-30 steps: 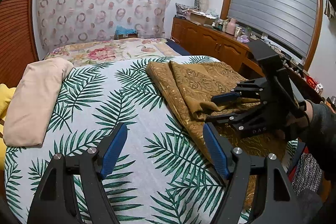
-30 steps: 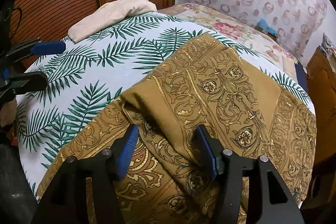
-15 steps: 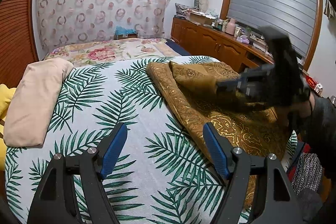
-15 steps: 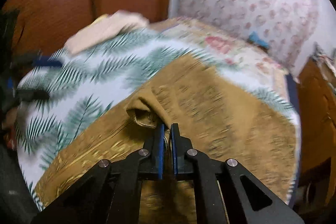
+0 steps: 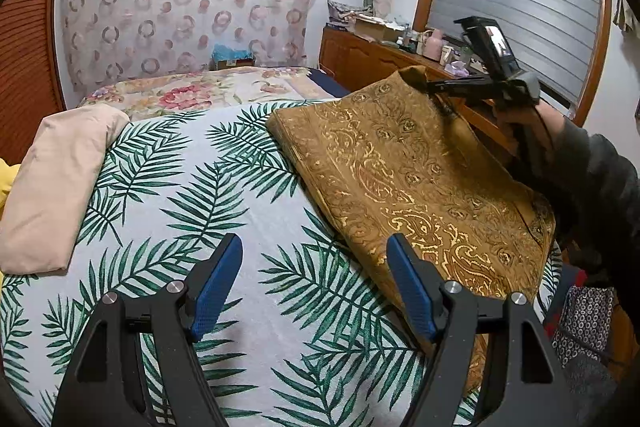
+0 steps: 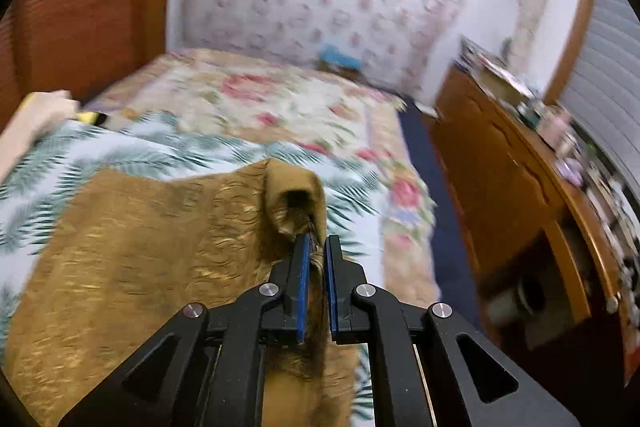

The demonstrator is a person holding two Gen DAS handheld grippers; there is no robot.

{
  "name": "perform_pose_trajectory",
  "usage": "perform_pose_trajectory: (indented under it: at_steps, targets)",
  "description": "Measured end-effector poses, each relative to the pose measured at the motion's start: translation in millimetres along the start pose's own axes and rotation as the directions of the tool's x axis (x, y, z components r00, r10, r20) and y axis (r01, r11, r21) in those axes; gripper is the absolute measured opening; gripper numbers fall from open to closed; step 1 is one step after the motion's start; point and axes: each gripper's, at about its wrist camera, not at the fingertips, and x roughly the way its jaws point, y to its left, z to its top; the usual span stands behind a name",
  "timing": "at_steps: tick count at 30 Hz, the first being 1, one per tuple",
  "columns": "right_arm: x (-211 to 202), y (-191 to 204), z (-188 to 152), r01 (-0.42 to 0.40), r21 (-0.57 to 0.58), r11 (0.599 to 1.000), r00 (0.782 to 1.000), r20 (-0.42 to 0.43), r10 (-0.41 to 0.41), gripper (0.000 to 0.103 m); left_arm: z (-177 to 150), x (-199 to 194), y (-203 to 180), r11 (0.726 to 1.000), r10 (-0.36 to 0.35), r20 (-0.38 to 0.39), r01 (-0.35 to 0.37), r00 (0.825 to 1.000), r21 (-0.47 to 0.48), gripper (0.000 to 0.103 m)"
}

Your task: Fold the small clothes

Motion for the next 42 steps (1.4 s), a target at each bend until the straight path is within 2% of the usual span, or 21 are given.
perform_pose_trajectory:
  at_steps: [2, 4, 6, 17, 21, 23, 31, 37, 38, 42]
  targets:
    - [2.0, -2.9, -1.0, 0.035, 0.008, 0.999, 0.999, 0.000, -0.035, 0.016, -0.5, 0.5, -0.7, 1.000, -0.002, -0.003, 0.002, 1.000, 0.002, 0.075]
    - [-3.2, -4.0, -1.6, 0.013, 0.028, 1.000, 1.000, -0.006, -0.013, 0.040, -1.5, 2.0, -2.2, 1.000, -0.007, -0.009, 0.007, 1.000, 0.003, 0.075]
    - [-16.0, -3.7, -5.9, -0.008, 0.036, 0.999, 1.000, 0.014, 0.008, 0.045, -1.7, 4.0, -2.9, 1.000, -0.010, -0.013, 0.010, 1.000, 0.006, 0.075]
    - [-100.1, -11.9, -60.3, -0.146, 0.009, 0.989, 0.986, 0.084, 0.145, 0.046, -3.6, 8.6, -19.0, 0.999, -0.033, -0.031, 0.034, 0.999, 0.034, 0.075]
    - [-115.9, -18.8, -88.3, -0.183, 0.012, 0.983, 0.980, 0.081, 0.181, 0.059, -5.6, 11.7, -25.9, 0.998, -0.042, -0.048, 0.045, 0.998, 0.046, 0.075]
    - [-121.1, -17.5, -102.0, -0.200, 0.012, 0.980, 0.978, 0.070, 0.198, 0.064, -8.2, 12.8, -29.5, 0.997, -0.050, -0.058, 0.053, 0.997, 0.049, 0.075]
    - [-130.9, -12.0, -144.5, -0.260, 0.010, 0.965, 0.965, -0.017, 0.260, 0.064, -19.9, 14.7, -36.2, 0.997, -0.043, -0.097, 0.049, 0.994, 0.056, 0.075]
    - [-130.2, -11.2, -160.4, -0.299, 0.010, 0.954, 0.952, -0.069, 0.299, 0.064, -30.7, 10.2, -48.6, 0.991, -0.096, -0.140, 0.107, 0.986, 0.075, 0.075]
    - [-129.1, -12.0, -160.8, -0.303, 0.009, 0.953, 0.950, -0.073, 0.303, 0.064, -32.7, 9.1, -52.7, 0.989, -0.110, -0.148, 0.123, 0.983, 0.083, 0.074]
    - [-136.2, -12.8, -161.0, -0.313, 0.011, 0.950, 0.946, -0.082, 0.312, 0.064, -38.8, 10.1, -61.6, 0.981, -0.154, -0.192, 0.173, 0.969, 0.088, 0.057]
